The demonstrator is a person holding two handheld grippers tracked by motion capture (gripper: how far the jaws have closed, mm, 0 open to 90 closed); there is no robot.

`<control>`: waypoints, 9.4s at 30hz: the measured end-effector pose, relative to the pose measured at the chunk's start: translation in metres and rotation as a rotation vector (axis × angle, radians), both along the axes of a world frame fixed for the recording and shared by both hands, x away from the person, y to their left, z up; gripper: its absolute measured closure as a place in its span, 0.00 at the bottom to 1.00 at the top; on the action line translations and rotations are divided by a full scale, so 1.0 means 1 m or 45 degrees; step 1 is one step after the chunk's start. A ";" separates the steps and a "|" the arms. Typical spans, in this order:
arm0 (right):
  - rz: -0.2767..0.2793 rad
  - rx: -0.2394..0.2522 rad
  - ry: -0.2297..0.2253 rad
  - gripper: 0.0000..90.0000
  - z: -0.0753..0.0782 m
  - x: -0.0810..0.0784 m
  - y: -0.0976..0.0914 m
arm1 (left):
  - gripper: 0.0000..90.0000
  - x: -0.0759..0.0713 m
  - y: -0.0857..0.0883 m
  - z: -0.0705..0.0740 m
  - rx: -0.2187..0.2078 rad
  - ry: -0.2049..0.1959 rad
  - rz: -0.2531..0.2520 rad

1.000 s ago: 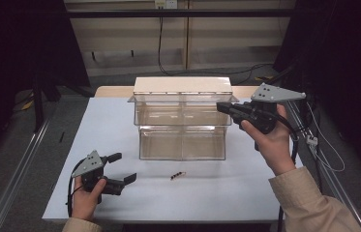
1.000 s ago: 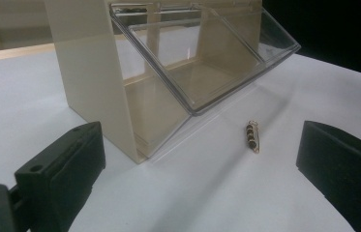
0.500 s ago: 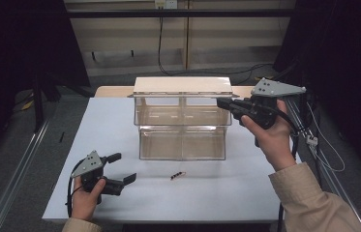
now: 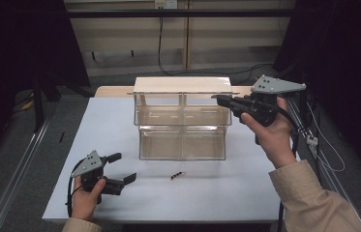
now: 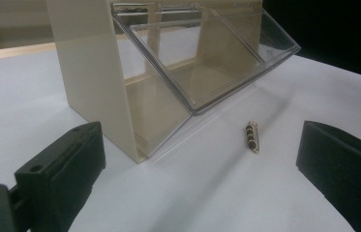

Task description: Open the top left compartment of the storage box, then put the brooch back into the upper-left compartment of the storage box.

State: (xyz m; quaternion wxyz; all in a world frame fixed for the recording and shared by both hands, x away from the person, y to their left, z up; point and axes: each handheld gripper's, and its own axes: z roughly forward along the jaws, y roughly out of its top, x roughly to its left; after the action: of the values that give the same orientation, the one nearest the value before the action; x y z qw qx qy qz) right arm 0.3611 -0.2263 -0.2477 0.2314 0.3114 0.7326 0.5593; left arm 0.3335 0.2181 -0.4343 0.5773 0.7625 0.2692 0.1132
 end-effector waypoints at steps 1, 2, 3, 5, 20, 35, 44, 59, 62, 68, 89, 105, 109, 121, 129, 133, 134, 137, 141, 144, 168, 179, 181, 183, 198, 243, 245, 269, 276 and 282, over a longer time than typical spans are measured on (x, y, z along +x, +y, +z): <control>-0.001 0.001 0.002 1.00 0.000 0.000 0.000 | 0.04 0.000 -0.001 -0.001 -0.014 0.001 0.009; -0.002 0.000 0.002 1.00 0.001 0.001 0.000 | 0.04 0.000 -0.001 -0.001 -0.009 0.000 0.010; -0.004 0.004 0.001 1.00 0.001 0.001 -0.001 | 0.04 0.000 -0.001 -0.001 -0.008 0.000 0.009; -0.006 0.006 -0.001 1.00 0.002 0.002 -0.001 | 0.04 0.000 -0.001 0.000 -0.005 -0.001 0.003; -0.025 0.009 -0.006 1.00 0.009 0.009 0.000 | 0.04 0.000 -0.001 0.000 -0.029 0.016 0.007; -0.027 -0.005 0.003 1.00 0.014 0.014 0.002 | 0.04 0.000 -0.002 0.000 -0.034 0.021 0.005; -0.026 -0.003 0.008 1.00 0.014 0.015 0.002 | 0.04 0.001 -0.003 0.000 -0.041 0.031 -0.012; -0.025 0.003 0.003 1.00 0.012 0.014 0.002 | 0.04 -0.001 -0.025 0.004 -0.055 0.093 -0.069; -0.026 0.002 0.003 1.00 0.012 0.014 0.002 | 0.04 -0.001 -0.030 0.005 -0.064 0.111 -0.101; -0.027 0.000 0.003 1.00 0.012 0.013 0.003 | 0.02 -0.004 -0.044 0.005 -0.014 0.141 -0.144; -0.024 -0.003 -0.001 1.00 0.012 0.013 0.003 | 0.28 -0.008 -0.088 -0.006 0.148 0.227 -0.249; -0.030 -0.007 -0.007 1.00 0.012 0.012 0.003 | 0.65 0.003 -0.150 -0.020 0.472 0.235 -0.118; -0.029 -0.008 -0.006 1.00 0.011 0.011 0.003 | 0.70 0.006 -0.155 -0.022 0.470 0.234 -0.098; -0.044 -0.016 -0.002 1.00 0.009 0.012 0.001 | 0.91 0.010 -0.158 -0.021 0.471 0.265 -0.147; -0.041 -0.019 0.001 1.00 0.009 0.012 0.004 | 0.93 0.009 -0.158 -0.021 0.419 0.301 -0.148; -0.039 -0.018 0.000 1.00 0.009 0.013 0.005 | 0.93 0.008 -0.157 -0.018 0.412 0.317 -0.162; -0.038 -0.018 0.001 1.00 0.009 0.013 0.005 | 0.93 0.009 -0.155 -0.016 0.404 0.332 -0.188; -0.037 -0.021 0.000 1.00 0.009 0.013 0.006 | 0.93 0.009 -0.154 -0.012 0.387 0.341 -0.177; -0.035 -0.020 0.000 1.00 0.008 0.014 0.008 | 0.93 0.007 -0.152 -0.006 0.376 0.372 -0.219; -0.035 -0.017 0.000 1.00 0.008 0.014 0.008 | 0.93 0.007 -0.152 -0.001 0.373 0.377 -0.248; -0.019 -0.015 0.014 1.00 0.007 0.017 0.010 | 0.93 0.009 -0.130 0.042 0.337 0.419 -0.337; -0.019 -0.014 0.021 1.00 0.006 0.018 0.011 | 0.93 0.013 -0.122 0.051 0.326 0.446 -0.377; -0.018 -0.015 0.021 1.00 0.005 0.018 0.011 | 0.93 0.013 -0.122 0.052 0.323 0.457 -0.385; -0.019 -0.012 0.022 1.00 0.004 0.019 0.011 | 0.93 0.014 -0.121 0.054 0.325 0.462 -0.387; -0.020 -0.007 0.028 1.00 0.004 0.019 0.011 | 0.93 0.018 -0.116 0.077 0.362 0.451 -0.386; -0.026 0.005 0.036 1.00 0.003 0.018 0.006 | 0.93 0.025 -0.118 0.129 0.394 0.405 -0.464; -0.027 0.008 0.037 1.00 0.003 0.018 0.006 | 0.93 0.025 -0.118 0.132 0.411 0.397 -0.459; -0.029 0.000 0.044 1.00 0.001 0.018 0.005 | 0.93 0.032 -0.117 0.158 0.435 0.372 -0.481; -0.022 0.003 0.043 1.00 0.002 0.016 0.006 | 0.93 0.033 -0.119 0.164 0.437 0.361 -0.487; -0.018 -0.004 0.043 1.00 0.001 0.016 0.007 | 0.93 0.033 -0.120 0.170 0.452 0.348 -0.479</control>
State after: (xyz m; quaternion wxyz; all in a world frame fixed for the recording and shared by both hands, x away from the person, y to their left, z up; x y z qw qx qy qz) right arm 0.3774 -0.2193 -0.2465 0.2233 0.3257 0.7350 0.5512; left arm 0.3665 0.0977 -0.2643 0.4040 0.8963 0.1745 -0.0544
